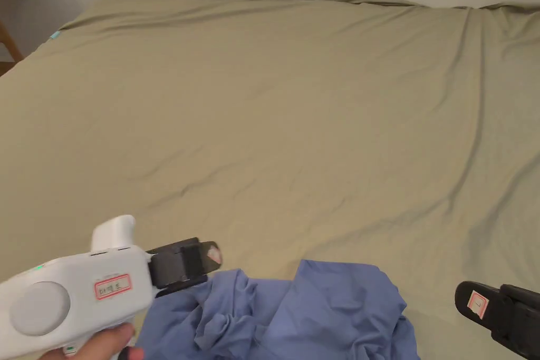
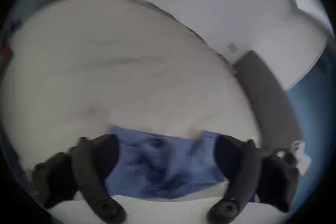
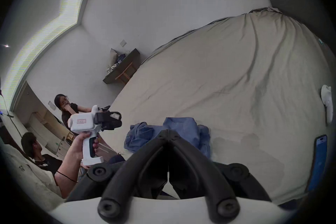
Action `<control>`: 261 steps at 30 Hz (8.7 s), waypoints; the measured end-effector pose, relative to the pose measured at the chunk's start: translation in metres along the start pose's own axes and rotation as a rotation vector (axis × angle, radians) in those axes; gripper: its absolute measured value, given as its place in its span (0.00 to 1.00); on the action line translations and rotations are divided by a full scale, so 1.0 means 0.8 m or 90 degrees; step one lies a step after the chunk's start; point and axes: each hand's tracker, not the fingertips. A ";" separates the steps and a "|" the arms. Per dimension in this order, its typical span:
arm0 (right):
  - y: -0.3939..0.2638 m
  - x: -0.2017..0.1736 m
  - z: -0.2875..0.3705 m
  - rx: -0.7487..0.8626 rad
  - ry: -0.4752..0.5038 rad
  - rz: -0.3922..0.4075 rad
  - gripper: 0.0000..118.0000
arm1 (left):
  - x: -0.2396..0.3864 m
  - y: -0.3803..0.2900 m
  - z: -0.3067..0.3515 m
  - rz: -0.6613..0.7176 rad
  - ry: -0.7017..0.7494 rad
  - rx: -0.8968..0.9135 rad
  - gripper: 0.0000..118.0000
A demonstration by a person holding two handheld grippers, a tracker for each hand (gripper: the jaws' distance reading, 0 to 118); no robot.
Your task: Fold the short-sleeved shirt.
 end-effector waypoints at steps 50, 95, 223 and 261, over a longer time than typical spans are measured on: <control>0.012 -0.040 -0.046 -0.033 0.147 -0.011 0.02 | -0.143 -0.012 -0.178 0.074 -0.421 -0.367 0.82; -0.007 0.003 -0.013 -0.038 0.006 -0.032 0.02 | 0.159 -0.038 -0.055 -0.022 -0.178 -0.046 1.00; 0.227 -0.170 0.051 0.390 -0.445 0.271 1.00 | 0.304 0.184 0.138 -0.307 0.153 0.464 1.00; 0.225 -0.204 0.028 0.409 -0.436 0.251 1.00 | 0.278 0.161 0.154 -0.247 0.087 0.431 1.00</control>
